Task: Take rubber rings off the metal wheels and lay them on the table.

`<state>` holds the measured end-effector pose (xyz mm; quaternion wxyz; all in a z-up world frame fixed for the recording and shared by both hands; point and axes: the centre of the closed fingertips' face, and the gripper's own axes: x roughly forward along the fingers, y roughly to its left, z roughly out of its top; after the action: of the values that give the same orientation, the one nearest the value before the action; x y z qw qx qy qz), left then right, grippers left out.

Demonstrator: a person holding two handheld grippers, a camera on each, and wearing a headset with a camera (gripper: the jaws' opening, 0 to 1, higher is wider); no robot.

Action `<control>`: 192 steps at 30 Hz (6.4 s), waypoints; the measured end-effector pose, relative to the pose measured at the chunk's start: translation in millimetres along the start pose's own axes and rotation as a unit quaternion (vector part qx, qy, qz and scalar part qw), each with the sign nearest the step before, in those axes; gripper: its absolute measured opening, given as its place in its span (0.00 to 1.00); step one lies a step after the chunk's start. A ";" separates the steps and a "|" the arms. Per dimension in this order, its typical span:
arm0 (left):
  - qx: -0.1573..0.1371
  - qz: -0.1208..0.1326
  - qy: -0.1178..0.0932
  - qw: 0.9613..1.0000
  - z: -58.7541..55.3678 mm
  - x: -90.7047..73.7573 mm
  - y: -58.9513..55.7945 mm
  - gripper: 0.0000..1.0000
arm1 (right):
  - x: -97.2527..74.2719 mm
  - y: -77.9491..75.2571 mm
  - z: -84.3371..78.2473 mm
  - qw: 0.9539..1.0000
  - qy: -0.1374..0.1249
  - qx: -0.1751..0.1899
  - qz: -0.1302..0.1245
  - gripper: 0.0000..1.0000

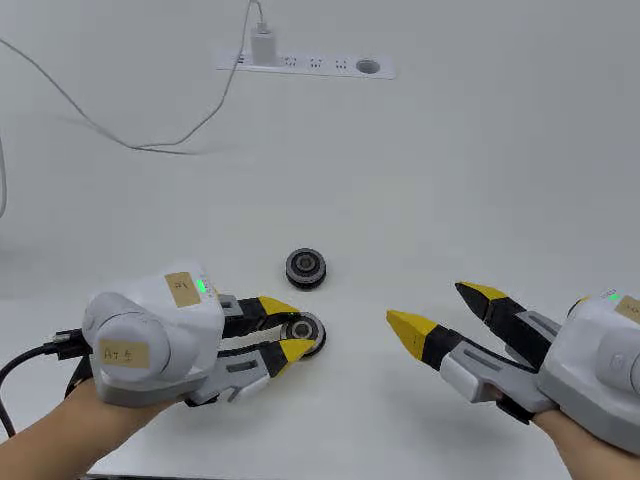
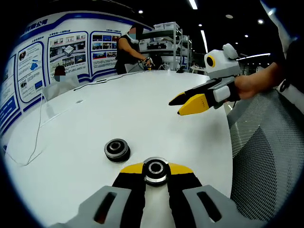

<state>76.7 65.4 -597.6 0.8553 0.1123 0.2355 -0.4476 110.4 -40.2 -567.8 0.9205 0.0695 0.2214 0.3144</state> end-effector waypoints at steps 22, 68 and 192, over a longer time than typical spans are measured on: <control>0.023 -0.010 0.011 1.000 -2.0 3.2 -0.4 0.15 | 0.8 6.9 -0.9 1.000 0.004 0.000 0.013 0.55; 0.058 -0.036 0.019 0.997 -3.4 2.6 2.2 0.12 | 50.1 98.6 -36.0 0.964 0.130 0.183 0.142 0.50; 0.063 -0.035 0.028 0.997 -5.8 4.0 0.9 0.12 | 48.6 106.8 -37.2 0.941 0.148 0.269 0.140 0.57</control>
<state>77.7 65.4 -604.6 0.8237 0.1700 0.2343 -0.4876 69.3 73.6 -590.1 0.7712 0.2974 0.4190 0.3757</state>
